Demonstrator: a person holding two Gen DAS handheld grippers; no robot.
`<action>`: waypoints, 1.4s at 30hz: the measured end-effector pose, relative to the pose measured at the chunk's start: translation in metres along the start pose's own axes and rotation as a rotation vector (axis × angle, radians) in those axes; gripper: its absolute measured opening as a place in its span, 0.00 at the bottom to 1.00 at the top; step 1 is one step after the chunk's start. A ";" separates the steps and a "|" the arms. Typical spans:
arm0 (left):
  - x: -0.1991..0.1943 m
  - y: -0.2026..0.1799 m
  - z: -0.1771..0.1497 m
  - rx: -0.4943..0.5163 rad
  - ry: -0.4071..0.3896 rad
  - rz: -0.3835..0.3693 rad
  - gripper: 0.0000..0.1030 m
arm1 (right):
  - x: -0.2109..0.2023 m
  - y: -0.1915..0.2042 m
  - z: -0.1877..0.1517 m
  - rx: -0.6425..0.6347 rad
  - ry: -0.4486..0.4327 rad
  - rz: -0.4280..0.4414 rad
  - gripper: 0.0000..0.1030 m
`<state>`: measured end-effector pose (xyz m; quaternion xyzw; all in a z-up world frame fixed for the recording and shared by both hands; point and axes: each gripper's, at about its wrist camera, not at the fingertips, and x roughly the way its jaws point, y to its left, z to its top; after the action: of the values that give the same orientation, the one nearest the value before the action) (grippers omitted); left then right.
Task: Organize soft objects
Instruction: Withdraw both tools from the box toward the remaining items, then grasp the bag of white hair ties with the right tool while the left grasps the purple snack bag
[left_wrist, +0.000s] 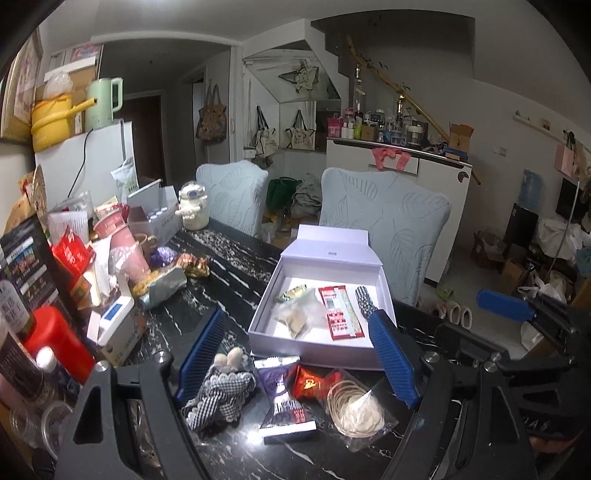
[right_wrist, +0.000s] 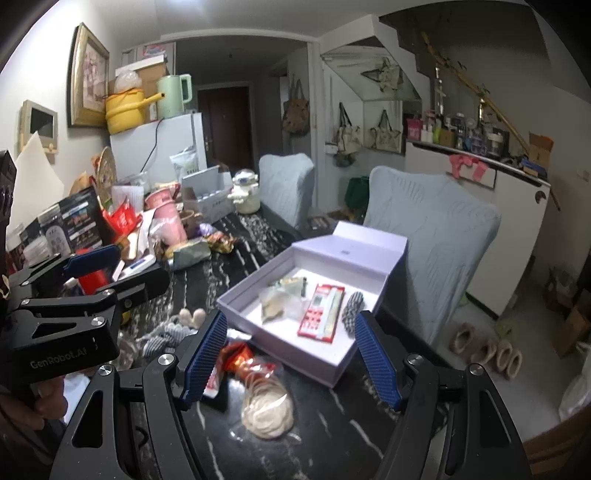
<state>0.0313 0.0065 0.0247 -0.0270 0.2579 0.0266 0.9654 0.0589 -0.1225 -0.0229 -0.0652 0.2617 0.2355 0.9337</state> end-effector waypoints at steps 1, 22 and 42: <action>0.001 0.002 -0.002 -0.005 0.008 -0.001 0.78 | 0.002 0.002 -0.002 0.004 0.010 0.003 0.70; 0.046 0.025 -0.035 -0.032 0.169 0.032 0.78 | 0.047 0.013 -0.050 0.060 0.141 0.031 0.75; 0.105 0.030 -0.068 -0.063 0.308 -0.001 0.78 | 0.105 0.012 -0.081 0.028 0.300 0.073 1.00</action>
<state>0.0865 0.0356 -0.0872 -0.0613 0.4022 0.0297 0.9130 0.0950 -0.0894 -0.1462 -0.0772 0.4035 0.2532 0.8759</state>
